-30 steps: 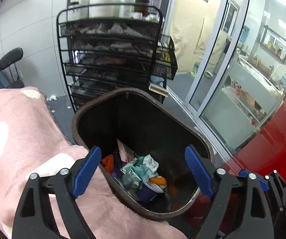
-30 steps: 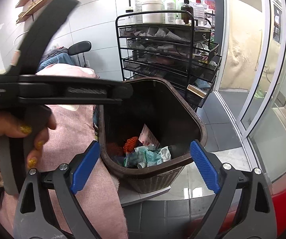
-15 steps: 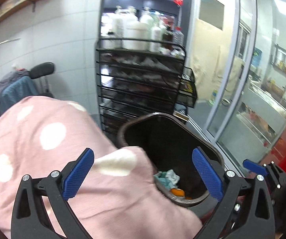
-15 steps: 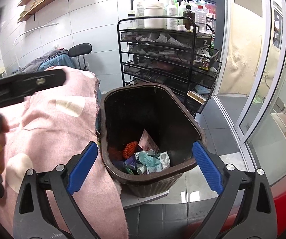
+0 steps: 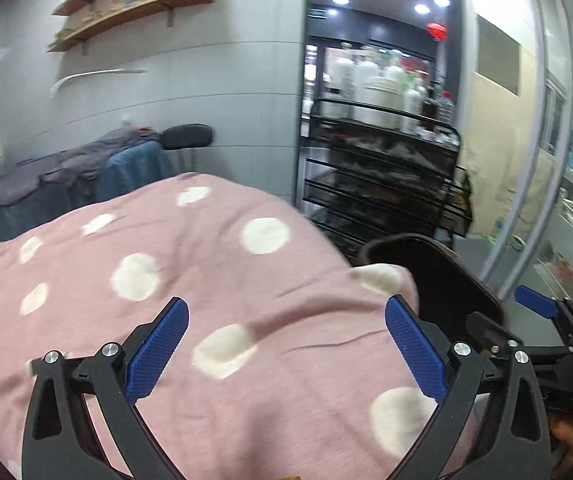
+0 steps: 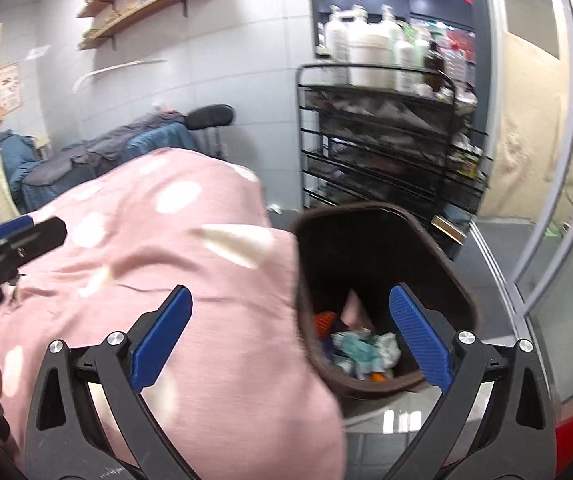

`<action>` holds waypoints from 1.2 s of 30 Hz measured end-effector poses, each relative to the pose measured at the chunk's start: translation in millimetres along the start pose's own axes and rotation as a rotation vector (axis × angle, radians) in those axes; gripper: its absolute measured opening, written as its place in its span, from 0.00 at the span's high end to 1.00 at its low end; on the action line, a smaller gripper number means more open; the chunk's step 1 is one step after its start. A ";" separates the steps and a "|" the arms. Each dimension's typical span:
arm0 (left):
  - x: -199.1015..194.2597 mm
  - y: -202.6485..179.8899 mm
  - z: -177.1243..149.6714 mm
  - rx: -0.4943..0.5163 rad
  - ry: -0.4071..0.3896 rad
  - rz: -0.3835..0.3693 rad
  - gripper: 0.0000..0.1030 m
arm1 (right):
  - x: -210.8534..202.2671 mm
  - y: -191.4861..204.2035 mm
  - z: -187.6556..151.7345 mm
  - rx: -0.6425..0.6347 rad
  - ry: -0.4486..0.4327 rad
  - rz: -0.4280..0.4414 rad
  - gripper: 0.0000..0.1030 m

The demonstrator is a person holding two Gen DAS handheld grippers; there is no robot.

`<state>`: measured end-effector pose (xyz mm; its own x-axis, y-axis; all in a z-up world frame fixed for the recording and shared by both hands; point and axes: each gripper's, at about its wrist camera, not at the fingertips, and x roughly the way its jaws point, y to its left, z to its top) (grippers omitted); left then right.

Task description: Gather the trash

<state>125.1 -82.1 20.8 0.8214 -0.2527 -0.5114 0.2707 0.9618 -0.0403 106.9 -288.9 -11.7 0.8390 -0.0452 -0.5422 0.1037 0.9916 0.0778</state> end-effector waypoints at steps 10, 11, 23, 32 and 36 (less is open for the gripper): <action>-44.7 57.5 -25.2 -0.131 -0.069 0.159 0.05 | -20.9 71.3 1.3 -0.097 -0.082 0.112 0.05; -48.8 61.4 -28.3 -0.138 -0.073 0.173 0.05 | -22.9 77.3 0.3 -0.101 -0.084 0.128 0.05; -83.2 78.3 -51.0 -0.167 -0.132 0.293 0.05 | -43.6 121.8 -11.2 -0.171 -0.121 0.189 0.05; -95.7 79.9 -49.0 -0.149 -0.187 0.329 0.05 | -53.5 126.0 -13.7 -0.184 -0.144 0.193 0.05; -97.7 81.4 -50.1 -0.154 -0.188 0.326 0.05 | -55.0 125.3 -13.8 -0.184 -0.142 0.195 0.05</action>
<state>41.7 26.2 24.5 0.9331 0.0674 -0.3533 -0.0861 0.9956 -0.0375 66.3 -160.4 16.3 0.9011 0.1447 -0.4088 -0.1544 0.9880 0.0092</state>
